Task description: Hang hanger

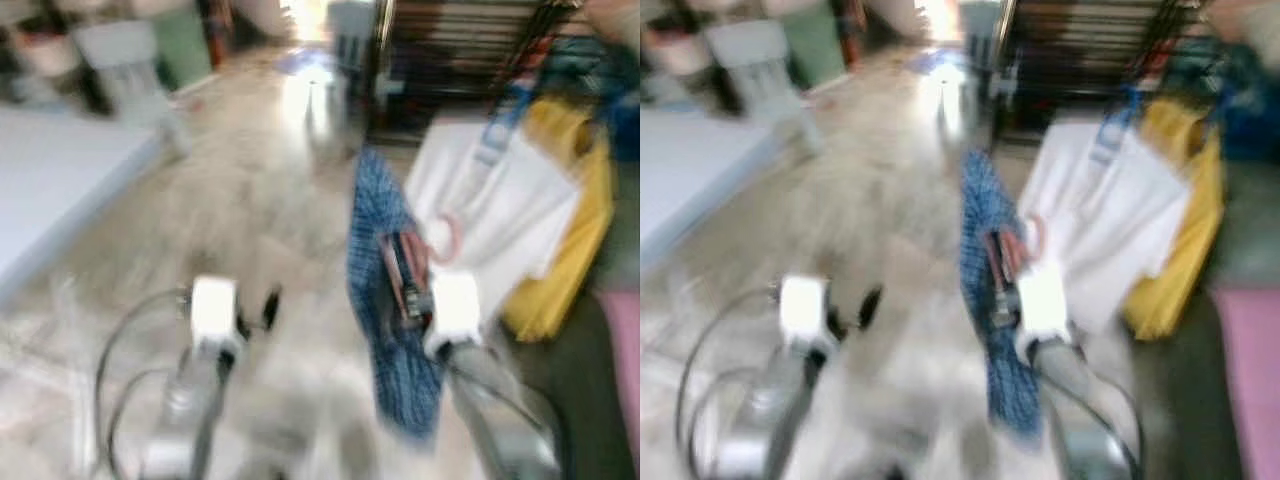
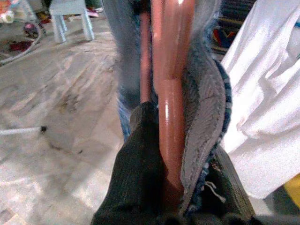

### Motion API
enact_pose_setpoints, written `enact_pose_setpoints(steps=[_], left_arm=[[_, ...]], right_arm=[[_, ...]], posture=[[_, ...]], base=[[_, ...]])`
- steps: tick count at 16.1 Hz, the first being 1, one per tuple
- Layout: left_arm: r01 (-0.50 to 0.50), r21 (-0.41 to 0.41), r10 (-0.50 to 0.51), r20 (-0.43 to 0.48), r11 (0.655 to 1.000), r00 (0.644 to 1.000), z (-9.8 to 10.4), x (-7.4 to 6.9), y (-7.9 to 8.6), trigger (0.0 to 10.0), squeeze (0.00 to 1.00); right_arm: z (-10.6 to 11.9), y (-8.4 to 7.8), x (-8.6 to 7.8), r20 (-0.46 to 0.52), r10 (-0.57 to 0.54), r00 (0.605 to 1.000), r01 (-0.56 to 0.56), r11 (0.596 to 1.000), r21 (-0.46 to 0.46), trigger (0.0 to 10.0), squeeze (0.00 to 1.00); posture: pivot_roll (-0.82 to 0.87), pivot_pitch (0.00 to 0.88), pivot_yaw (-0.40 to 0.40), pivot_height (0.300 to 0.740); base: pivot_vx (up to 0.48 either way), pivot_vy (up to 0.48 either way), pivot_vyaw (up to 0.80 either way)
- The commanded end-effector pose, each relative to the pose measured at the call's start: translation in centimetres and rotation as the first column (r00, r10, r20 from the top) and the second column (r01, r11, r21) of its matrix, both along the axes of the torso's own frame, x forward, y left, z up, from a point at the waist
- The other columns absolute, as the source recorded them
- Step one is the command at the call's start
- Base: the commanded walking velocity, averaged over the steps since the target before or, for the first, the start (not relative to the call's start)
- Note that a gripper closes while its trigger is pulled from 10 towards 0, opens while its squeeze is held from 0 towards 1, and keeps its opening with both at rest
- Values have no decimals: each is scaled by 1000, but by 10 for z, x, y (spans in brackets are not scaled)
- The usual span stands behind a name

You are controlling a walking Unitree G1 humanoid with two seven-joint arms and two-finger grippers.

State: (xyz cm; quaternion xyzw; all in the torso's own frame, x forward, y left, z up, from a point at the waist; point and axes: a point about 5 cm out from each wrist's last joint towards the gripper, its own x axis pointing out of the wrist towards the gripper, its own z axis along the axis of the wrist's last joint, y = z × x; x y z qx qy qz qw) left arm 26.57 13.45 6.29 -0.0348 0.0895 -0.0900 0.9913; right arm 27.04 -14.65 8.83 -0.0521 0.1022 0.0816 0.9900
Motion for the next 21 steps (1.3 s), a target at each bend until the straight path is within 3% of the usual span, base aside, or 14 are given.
enact_pose_setpoints(steps=[1,7,8,13,21], left_arm=[[-26,30,25,62,999,998,12,8,4,10000,0],[-59,37,55,95,998,994,19,12,8,10000,0],[-60,36,56,97,998,994,20,11,8,10000,0],[-55,43,51,87,998,995,20,0,5,10000,0],[-52,51,48,76,997,996,21,-3,2,10000,0]], right_arm=[[10,-2,3,44,-5,999,4,1000,16,10000,0],[14,-4,3,68,-19,998,17,1000,25,10000,0],[14,-4,2,66,6,998,-4,1000,-29,10000,0],[14,2,-5,62,37,997,-36,999,-14,10000,0],[18,1,-9,70,60,996,-60,998,-9,10000,0]], posture=[[-46,68,39,740],[-47,90,35,740],[-45,101,35,740],[-44,154,26,740],[-53,174,18,740]], base=[[0,0,0],[0,0,0],[0,0,0],[0,0,800],[0,0,800]])
